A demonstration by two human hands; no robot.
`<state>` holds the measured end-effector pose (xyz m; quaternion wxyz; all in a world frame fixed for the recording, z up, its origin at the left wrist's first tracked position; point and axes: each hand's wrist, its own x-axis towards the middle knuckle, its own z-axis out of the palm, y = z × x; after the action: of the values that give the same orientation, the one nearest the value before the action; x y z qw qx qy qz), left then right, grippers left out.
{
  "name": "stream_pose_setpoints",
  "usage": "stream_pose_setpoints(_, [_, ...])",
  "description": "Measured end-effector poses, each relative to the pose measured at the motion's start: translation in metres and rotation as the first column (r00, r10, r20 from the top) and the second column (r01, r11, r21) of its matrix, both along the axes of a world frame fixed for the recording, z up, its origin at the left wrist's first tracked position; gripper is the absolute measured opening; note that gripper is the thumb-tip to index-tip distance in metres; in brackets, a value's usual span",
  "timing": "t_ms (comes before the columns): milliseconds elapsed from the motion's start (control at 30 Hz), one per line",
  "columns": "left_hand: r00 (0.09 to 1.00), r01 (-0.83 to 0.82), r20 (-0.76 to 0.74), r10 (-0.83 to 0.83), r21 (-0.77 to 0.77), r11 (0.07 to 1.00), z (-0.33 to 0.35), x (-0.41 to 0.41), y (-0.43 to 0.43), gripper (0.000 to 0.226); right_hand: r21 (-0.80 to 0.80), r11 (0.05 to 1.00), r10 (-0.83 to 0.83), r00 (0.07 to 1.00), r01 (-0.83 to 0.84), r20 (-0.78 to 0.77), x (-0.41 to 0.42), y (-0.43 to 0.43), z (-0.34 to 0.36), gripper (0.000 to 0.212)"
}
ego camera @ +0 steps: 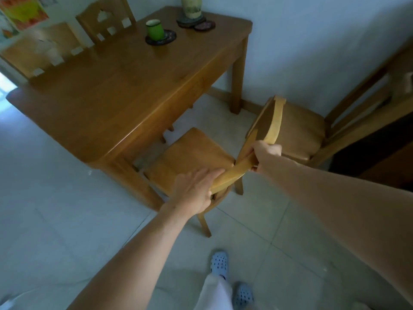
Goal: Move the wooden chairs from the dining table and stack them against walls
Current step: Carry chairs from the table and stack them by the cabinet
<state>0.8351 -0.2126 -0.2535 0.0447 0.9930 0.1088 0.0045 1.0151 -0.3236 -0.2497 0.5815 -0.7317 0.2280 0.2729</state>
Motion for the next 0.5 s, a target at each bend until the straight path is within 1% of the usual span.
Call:
stream_pose_setpoints(100, [0.999, 0.006, -0.033, -0.006, -0.014, 1.000, 0.001, -0.016, -0.027, 0.070, 0.003, 1.000, -0.019, 1.000, 0.019, -0.018, -0.019, -0.030, 0.001, 0.053])
stream_pose_setpoints(233, [0.998, 0.052, -0.013, -0.054, -0.097, 0.994, 0.005, -0.043, -0.063, 0.074, -0.006, 0.998, -0.059, 0.998, 0.059, -0.006, -0.053, -0.070, 0.008, 0.056])
stream_pose_setpoints(400, [0.987, 0.161, -0.008, -0.163, -0.101, 0.982, 0.006, -0.089, -0.089, 0.075, -0.028, 0.989, -0.146, 0.989, 0.145, 0.001, -0.109, -0.107, 0.010, 0.052])
stream_pose_setpoints(500, [0.977, 0.205, -0.040, -0.212, -0.132, 0.970, 0.007, -0.122, -0.100, 0.074, -0.041, 0.981, -0.191, 0.981, 0.190, -0.016, -0.148, -0.125, 0.005, 0.050])
